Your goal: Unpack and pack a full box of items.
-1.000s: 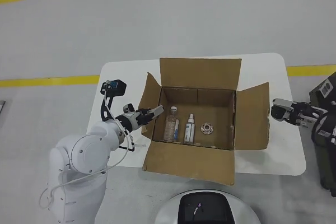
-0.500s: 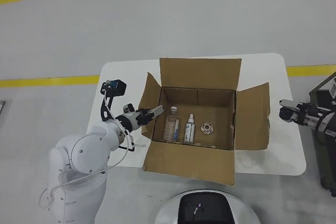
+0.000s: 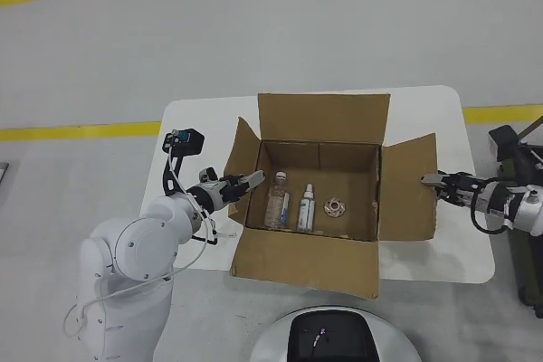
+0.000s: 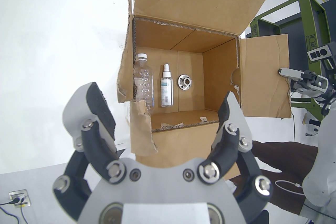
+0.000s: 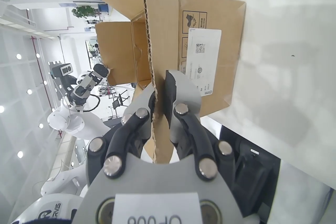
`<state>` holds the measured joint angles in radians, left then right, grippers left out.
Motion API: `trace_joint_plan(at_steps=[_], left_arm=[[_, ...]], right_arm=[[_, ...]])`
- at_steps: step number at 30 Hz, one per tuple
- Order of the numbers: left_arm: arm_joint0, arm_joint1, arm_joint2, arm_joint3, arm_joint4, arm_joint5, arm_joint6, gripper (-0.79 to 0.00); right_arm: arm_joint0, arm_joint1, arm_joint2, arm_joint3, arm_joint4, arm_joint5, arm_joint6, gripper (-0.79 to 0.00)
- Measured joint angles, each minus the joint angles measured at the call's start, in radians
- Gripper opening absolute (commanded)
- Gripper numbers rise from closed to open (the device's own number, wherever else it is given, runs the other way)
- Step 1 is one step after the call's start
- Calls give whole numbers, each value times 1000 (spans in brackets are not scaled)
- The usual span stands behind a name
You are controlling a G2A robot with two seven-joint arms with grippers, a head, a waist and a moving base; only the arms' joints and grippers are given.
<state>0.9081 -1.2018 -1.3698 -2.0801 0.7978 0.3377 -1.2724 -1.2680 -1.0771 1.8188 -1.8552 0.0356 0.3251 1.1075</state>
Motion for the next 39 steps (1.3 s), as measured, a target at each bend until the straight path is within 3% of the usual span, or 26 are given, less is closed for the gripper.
trace_joint_plan(at_steps=[12,15,21,22,23,24,25,26,33,39], left_arm=[[0,0,0,0,0,0,0,0],[0,0,0,0,0,0,0,0],[0,0,0,0,0,0,0,0],[0,0,0,0,0,0,0,0],[0,0,0,0,0,0,0,0],[0,0,0,0,0,0,0,0],[0,0,0,0,0,0,0,0],[0,0,0,0,0,0,0,0],[0,0,0,0,0,0,0,0],[0,0,0,0,0,0,0,0]], right_arm=[[-22,36,109,12,-19,-78,92,-776],[-7,44,109,23,-16,-94,108,0],[-13,46,140,49,40,-115,2,0],[-22,46,152,49,50,-115,-26,-62],[-37,45,169,50,65,-113,-63,-403],[-50,44,181,49,74,-110,-90,-486],[-63,43,193,47,80,-107,-117,-733],[-83,41,207,43,78,-99,-158,-785],[-198,30,173,-36,-22,-8,-379,-785],[-159,17,39,-34,109,-18,-416,-785]])
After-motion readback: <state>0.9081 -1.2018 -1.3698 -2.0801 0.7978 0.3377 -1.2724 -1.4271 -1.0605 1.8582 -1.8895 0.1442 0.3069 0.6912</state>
